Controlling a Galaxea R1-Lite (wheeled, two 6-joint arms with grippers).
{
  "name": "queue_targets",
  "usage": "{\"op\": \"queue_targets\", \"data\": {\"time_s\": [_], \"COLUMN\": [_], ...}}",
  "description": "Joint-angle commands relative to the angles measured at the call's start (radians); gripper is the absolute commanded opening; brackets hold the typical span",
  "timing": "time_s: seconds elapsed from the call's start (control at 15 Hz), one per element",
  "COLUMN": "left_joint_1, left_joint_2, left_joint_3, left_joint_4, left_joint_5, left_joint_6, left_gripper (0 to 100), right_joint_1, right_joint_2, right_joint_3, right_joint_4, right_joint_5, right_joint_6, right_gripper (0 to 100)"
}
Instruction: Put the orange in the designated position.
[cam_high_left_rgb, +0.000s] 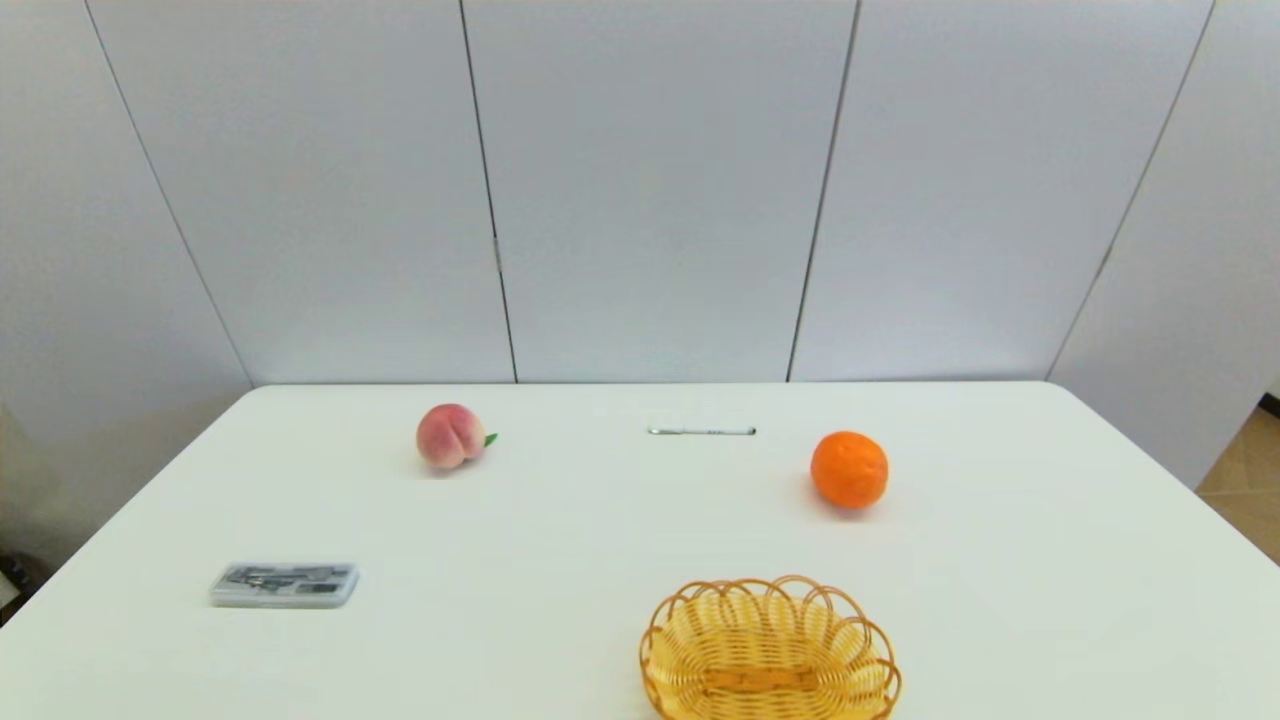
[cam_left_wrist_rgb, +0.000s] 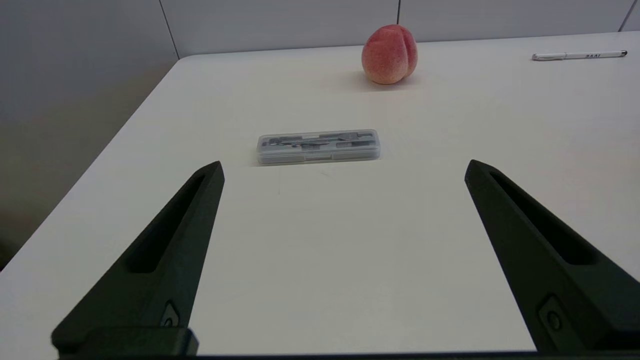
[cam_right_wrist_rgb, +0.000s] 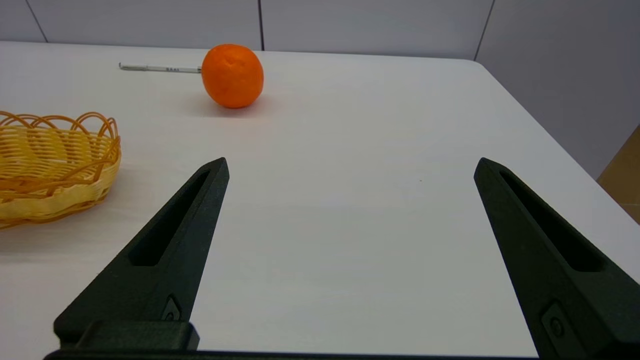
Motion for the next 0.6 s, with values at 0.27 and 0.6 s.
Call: {"op": "queue_targets", "data": {"time_s": [0.27, 0.6], "left_joint_1": [-0.001, -0.001], "left_joint_2": [0.001, 0.001], "left_joint_3": [0.000, 0.000], "left_joint_4": [0.000, 0.000], "left_joint_5": [0.000, 0.000], "left_joint_6": [0.001, 0.001], "left_gripper": [100, 100], "right_joint_1": [0.000, 0.000], "right_joint_2": [0.001, 0.001], "right_joint_3": [0.000, 0.000], "right_joint_4": [0.000, 0.000], "right_joint_5": [0.000, 0.000], "right_joint_6": [0.001, -0.001], "right_gripper": [100, 100]}}
